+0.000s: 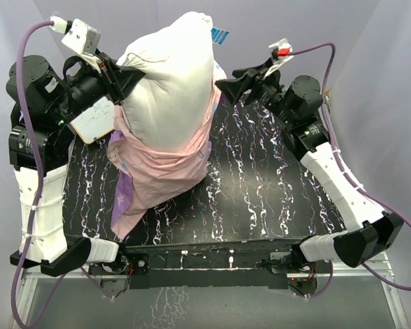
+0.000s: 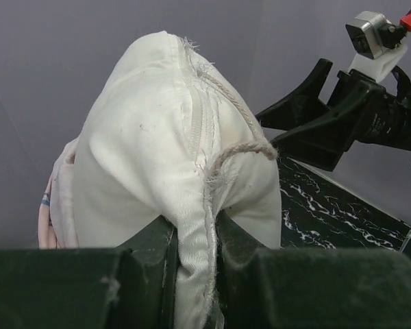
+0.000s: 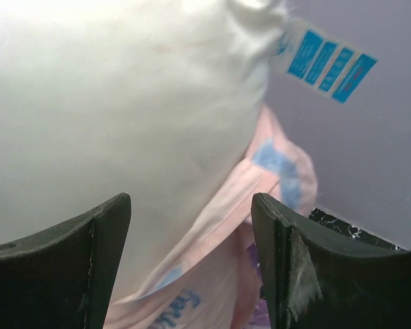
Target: Remove the pillowcase from the pillow
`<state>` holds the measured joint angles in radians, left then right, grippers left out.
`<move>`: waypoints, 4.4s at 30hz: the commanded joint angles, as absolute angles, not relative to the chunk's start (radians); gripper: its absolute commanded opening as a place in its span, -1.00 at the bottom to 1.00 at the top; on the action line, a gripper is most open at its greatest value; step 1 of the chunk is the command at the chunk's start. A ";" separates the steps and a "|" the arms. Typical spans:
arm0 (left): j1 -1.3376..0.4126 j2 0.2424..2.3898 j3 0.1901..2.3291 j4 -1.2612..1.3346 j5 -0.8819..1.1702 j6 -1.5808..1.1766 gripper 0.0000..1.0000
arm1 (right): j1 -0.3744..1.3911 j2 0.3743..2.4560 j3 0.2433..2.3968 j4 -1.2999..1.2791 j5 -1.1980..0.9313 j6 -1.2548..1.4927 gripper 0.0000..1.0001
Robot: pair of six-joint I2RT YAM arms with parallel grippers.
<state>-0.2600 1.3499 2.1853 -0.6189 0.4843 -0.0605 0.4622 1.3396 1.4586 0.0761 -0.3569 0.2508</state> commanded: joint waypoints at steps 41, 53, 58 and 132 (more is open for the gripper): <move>-0.262 1.284 2.067 -0.531 0.625 0.052 -1.00 | 0.328 1.168 1.266 0.026 -0.473 0.129 0.93; -0.281 1.424 2.074 -0.778 0.700 0.207 -1.00 | 0.330 1.147 1.489 -0.035 -0.786 -0.123 1.00; -0.321 1.431 2.018 -0.798 0.718 0.229 -1.00 | 0.329 1.211 1.572 -0.043 -0.878 -0.141 1.00; 0.329 1.613 1.932 -0.904 0.619 0.909 0.94 | 0.132 1.258 1.178 0.068 -0.766 0.044 -0.84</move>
